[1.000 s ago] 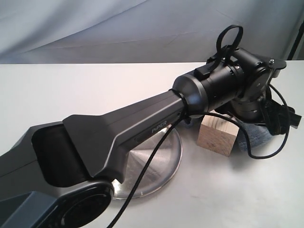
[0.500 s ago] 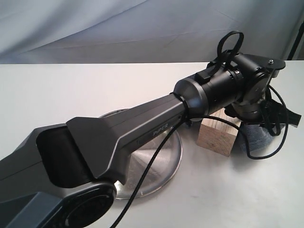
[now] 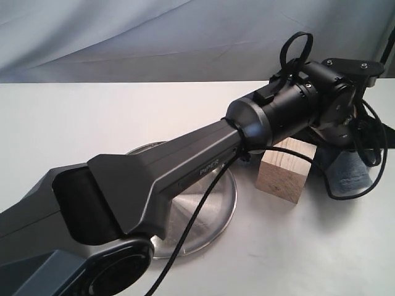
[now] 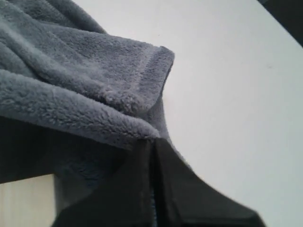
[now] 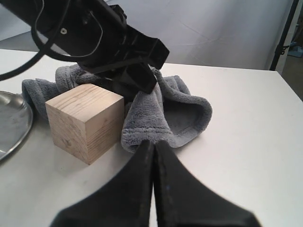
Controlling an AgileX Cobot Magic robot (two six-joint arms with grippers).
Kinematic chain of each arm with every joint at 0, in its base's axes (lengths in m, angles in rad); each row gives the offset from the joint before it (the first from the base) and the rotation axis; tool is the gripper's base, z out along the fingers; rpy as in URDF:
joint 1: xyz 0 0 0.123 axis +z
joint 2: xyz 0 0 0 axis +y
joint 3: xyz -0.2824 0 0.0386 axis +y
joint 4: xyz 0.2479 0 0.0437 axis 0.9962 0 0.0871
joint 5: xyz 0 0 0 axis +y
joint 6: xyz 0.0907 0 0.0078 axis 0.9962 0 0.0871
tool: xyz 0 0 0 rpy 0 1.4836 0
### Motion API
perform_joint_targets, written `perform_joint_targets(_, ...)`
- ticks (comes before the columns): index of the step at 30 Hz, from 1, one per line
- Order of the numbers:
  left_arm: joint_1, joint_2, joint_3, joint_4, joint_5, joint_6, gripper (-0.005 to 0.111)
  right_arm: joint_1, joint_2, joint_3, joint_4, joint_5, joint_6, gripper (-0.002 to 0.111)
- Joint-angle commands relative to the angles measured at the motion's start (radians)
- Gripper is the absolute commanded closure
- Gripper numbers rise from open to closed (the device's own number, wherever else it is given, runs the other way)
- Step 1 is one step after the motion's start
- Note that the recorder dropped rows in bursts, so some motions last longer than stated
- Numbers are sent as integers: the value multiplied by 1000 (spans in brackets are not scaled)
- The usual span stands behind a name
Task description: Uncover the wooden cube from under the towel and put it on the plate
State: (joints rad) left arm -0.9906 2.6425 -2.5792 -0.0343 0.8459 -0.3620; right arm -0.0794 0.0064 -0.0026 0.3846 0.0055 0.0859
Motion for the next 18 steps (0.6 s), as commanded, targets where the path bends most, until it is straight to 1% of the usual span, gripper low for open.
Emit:
perform_joint_targets(1, -9, 24, -6, -100, -77, 4, 107, 0, -6, 3, 5, 12, 4, 105)
perform_joint_targets(6, -9, 64, -6, -182, -91, 4, 105, 0, -6, 3, 5, 12, 4, 105)
perform_joint_targets(9, -9, 69, -6, -189, -91, 21, 96, 0, -6, 3, 5, 12, 4, 105)
perform_joint_targets(11, -9, 69, -8, -189, -99, 63, 84, 0, -6, 3, 5, 12, 4, 105)
perform_joint_targets(15, -9, 64, -8, -198, -120, 86, 52, 0, -6, 3, 5, 12, 4, 105)
perform_joint_targets(16, -9, 60, -8, -198, -122, 86, 41, 0, -6, 3, 5, 12, 4, 105)
perform_joint_targets(18, -9, 54, -8, -200, -122, 86, 29, 0, -6, 3, 5, 12, 4, 105)
